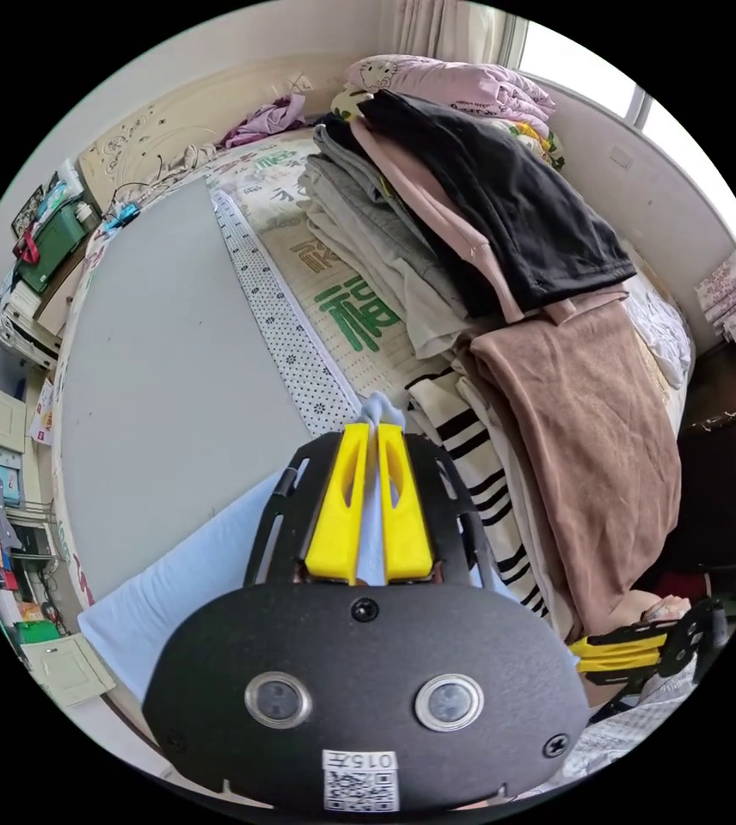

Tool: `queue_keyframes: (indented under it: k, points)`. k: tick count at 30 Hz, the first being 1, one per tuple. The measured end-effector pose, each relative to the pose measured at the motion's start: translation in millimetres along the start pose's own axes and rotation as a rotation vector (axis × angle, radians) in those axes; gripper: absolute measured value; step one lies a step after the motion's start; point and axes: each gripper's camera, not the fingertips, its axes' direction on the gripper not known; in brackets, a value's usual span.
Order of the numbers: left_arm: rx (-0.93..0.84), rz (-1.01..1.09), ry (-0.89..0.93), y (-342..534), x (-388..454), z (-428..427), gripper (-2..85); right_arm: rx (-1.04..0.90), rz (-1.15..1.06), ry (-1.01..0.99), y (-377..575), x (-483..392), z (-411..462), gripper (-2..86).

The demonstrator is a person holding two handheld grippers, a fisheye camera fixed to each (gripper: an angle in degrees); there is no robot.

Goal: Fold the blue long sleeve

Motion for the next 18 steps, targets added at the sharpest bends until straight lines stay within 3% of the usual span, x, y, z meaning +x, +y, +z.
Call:
queue_keyframes:
  k: [4, 8, 12, 18]
  points:
    - [0.129, -0.064, 0.116, 8.7, -32.8, -35.4, 1.3, 0.181, 0.121, 0.004, 36.3, 25.8, -50.8, 0.4]
    - [0.321, -0.128, 0.390, 19.2, -81.0, -97.8, 0.9, 0.332, 0.190, 0.120, 78.1, 35.0, -105.6, 0.4]
    - [0.457, -0.113, 0.544, 58.9, -130.2, -148.1, 0.8, 0.536, 0.026, -0.123, 95.5, 25.8, -136.9, 0.3]
    - [0.620, -0.245, 0.719, 188.0, -255.5, -177.5, 0.7, 0.473, -0.322, -0.465, 18.1, -49.7, -83.8, 0.3]
